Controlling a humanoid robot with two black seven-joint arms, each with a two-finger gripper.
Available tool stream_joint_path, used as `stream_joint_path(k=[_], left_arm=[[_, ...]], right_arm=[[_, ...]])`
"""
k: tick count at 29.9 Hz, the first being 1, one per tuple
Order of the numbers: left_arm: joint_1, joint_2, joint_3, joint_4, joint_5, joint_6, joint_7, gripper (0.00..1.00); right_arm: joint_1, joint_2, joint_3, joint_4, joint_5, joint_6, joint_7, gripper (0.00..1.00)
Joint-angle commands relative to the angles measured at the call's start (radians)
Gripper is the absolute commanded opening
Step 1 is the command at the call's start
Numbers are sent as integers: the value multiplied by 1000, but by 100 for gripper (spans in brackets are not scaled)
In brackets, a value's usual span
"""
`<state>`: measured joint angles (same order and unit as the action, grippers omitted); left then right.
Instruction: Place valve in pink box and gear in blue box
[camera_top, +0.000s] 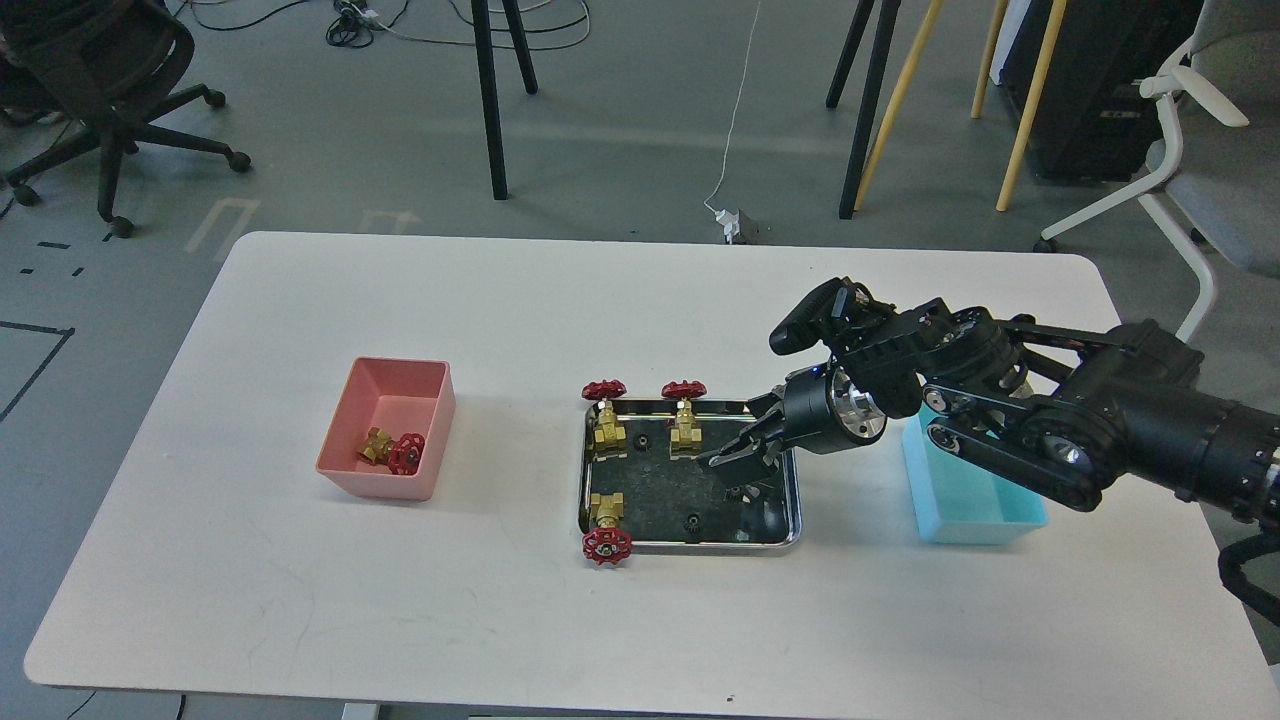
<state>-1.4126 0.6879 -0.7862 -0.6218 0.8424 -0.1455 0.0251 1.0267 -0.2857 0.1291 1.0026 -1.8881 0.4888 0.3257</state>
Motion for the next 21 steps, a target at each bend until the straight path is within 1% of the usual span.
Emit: stream_joint_path(k=[1,7,9,13,16,21], left_arm=[[-16,-1,1,23,1,-6,-1,96],[-20,-1,1,40,1,-5,-1,96],[-20,-2,1,40,0,-2,-1,96],[-20,-2,1,40,1,0,-1,96],[-20,-2,1,44,1,1,-1,96],[-25,-1,1,60,0,0,-2,96]], right_arm=[[-11,17,-3,-24,-5,0,-2,99],[-65,25,-3,-22,-60,0,0,96],[-76,25,-3,-22,-63,0,0,94],[-89,25,-3,-30,-63,0,-2,86],[-92,39,-3,-67,-66,0,-2,83],[-91,82,-6,-134,-69,0,-2,82]])
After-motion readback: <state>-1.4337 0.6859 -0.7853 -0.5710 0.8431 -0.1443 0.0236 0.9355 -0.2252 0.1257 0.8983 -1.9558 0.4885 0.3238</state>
